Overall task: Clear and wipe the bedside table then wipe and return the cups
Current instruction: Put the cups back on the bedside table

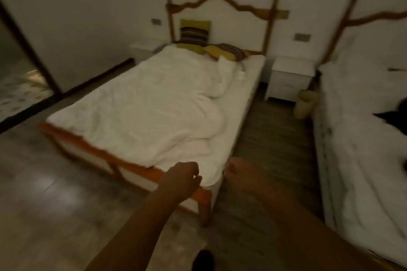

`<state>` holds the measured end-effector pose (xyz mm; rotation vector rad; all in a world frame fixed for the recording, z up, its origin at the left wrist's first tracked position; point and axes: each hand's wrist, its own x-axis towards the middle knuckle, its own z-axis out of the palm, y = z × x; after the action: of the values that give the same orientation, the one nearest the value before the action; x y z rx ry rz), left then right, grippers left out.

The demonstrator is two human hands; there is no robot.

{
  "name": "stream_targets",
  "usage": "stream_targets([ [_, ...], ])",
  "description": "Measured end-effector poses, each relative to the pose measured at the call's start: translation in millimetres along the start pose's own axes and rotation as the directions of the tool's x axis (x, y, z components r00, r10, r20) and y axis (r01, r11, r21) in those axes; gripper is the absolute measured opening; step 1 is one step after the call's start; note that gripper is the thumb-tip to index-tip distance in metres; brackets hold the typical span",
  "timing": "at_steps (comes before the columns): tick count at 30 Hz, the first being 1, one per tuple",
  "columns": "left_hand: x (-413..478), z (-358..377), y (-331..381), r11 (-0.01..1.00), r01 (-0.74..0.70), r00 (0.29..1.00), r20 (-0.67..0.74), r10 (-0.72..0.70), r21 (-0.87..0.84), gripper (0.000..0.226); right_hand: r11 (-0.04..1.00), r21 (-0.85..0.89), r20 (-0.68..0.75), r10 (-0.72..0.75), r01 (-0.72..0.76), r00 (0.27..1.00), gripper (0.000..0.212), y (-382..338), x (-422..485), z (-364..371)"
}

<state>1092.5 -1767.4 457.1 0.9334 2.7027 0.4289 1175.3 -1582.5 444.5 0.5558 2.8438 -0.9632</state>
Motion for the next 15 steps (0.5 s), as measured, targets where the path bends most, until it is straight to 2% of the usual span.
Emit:
stream_targets([
  [2,61.4,5.7,34.9,0.994,-0.105,0.994,0.041,0.103,0.037,0.026,0.997,-0.003,-0.034,0.075,-0.075,0.997,0.008,43.5,24.7,-30.6],
  [5,143.7,8.6,70.5,0.980,-0.193,0.980,0.065,0.189,0.057,0.027,0.985,-0.010,-0.088,0.171,-0.173,0.981,0.027,89.8,70.3,-67.3],
  [7,206.1,10.1,90.3,0.969,-0.243,0.968,0.071,0.239,0.052,0.026,0.974,0.029,-0.156,0.227,-0.225,0.961,0.024,120.5,111.0,-92.0],
  [9,264.7,7.3,109.4,0.955,-0.294,0.953,0.089,0.290,0.038,0.024,0.964,0.049,-0.161,0.268,-0.263,0.950,0.021,143.6,147.2,-119.7],
  [12,352.8,2.5,146.1,0.932,-0.362,0.926,0.125,0.356,0.025,0.023,0.935,0.051,-0.168,0.355,-0.352,0.920,0.032,176.5,199.3,-166.3],
  [15,419.6,-4.4,182.4,0.914,-0.405,0.905,0.137,0.402,-0.006,0.024,0.913,0.067,-0.204,0.408,-0.403,0.890,0.023,202.2,238.7,-213.9],
])
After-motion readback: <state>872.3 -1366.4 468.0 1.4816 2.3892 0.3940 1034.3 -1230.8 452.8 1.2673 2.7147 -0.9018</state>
